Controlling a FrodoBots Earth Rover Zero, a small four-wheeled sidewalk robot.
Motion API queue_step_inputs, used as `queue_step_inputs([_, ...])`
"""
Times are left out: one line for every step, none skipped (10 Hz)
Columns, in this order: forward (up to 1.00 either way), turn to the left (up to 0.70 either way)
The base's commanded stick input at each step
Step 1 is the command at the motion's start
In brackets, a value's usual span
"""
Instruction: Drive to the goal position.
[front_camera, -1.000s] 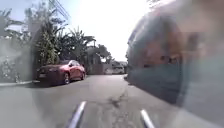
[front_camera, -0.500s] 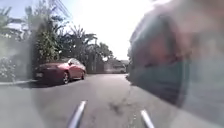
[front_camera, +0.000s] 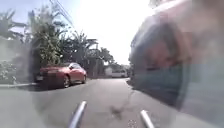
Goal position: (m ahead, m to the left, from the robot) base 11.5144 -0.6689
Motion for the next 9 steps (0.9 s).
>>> queue_step_inputs([0.70,0.00])
queue_step_inputs([0.70,0.00])
queue_step_inputs([0.70,0.00])
queue_step_inputs([0.74,0.00])
queue_step_inputs([0.85,0.00])
queue_step_inputs([0.85,0.00])
queue_step_inputs([0.85,0.00])
queue_step_inputs([0.85,0.00])
queue_step_inputs([0.85,0.00])
